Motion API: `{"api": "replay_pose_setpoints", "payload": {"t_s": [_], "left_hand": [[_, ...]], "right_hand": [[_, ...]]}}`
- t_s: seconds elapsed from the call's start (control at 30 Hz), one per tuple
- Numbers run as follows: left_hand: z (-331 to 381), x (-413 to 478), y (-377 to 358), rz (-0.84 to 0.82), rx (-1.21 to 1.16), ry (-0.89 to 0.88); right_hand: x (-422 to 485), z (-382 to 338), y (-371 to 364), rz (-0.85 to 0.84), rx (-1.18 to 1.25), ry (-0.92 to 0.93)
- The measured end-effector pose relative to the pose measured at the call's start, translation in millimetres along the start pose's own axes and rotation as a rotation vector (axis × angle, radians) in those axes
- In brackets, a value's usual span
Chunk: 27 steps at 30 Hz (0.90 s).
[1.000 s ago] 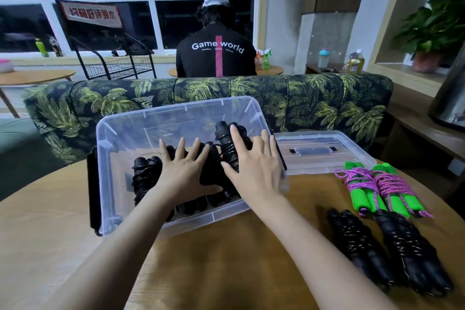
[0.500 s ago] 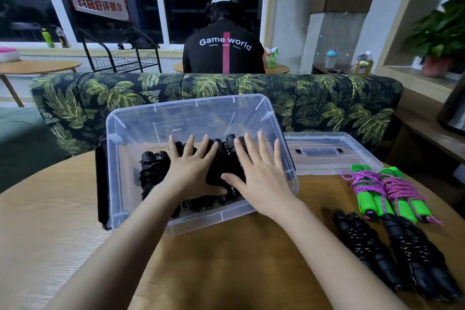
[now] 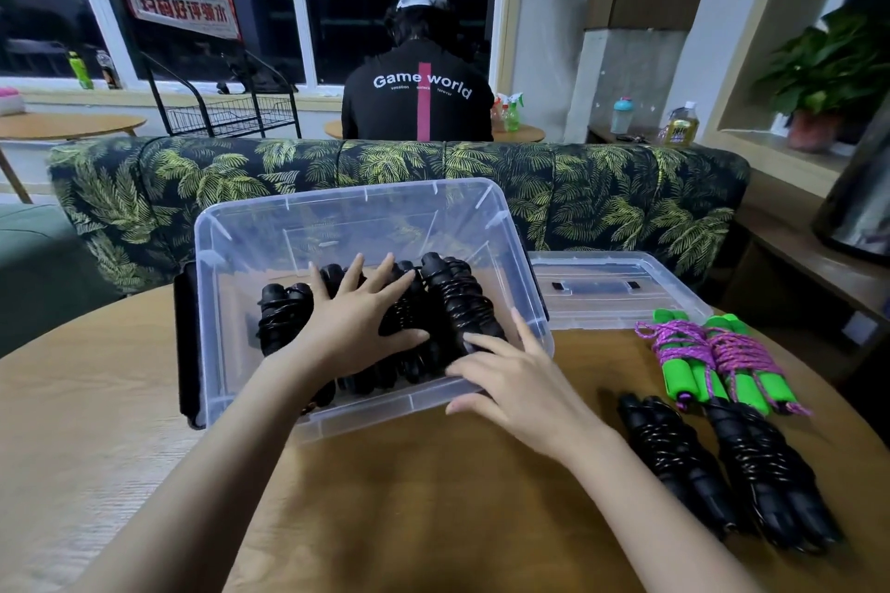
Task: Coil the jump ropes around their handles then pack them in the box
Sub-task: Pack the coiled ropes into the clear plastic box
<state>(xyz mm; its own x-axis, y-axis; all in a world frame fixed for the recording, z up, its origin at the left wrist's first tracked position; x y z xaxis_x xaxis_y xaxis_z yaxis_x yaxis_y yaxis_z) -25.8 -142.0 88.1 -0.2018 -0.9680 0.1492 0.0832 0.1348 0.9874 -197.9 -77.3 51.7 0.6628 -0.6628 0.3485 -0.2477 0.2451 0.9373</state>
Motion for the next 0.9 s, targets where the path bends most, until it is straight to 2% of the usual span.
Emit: {"api": "replay_pose_setpoints", "payload": {"t_s": [0.13,0.2,0.27,0.4,0.6,0.73,0.9], "left_hand": [[1,-55,-6,-0.033,0.014,-0.029],[-7,-79,-7,0.065,0.078,-0.043],[-13,-95,-12,0.08,0.156,-0.046],[-5,-98,-16,0.119,0.203,-0.063],[29,-85,-13,0.151,0.226,-0.066],[41,-84,-13,0.213,0.225,0.011],[42,-84,-11,0.306,0.253,0.005]], "right_hand": [[-4,1,-3,0.113,-0.1,0.0],[-7,1,-2,0.125,-0.096,-0.025],[-11,4,-1,0.095,-0.047,-0.055],[-25,7,2,0.059,-0.035,-0.088],[-53,31,21,0.093,-0.106,-0.181],[-67,42,30,0.179,-0.121,-0.233],[-105,39,29,0.315,-0.163,-0.297]]}}
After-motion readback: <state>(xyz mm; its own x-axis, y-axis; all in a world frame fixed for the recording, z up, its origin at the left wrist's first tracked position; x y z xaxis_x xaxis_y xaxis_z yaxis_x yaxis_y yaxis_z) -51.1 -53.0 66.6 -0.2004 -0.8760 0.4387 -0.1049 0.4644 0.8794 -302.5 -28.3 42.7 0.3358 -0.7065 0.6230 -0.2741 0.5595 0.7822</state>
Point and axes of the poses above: each hand's wrist, its own x-axis towards the middle knuckle, its own y-axis out of the back of the hand, z = x × y, the point moved 6 cm from there along x, towards the middle knuckle, and after that the axes turned 8 degrees about y, right-handed, at the moved point
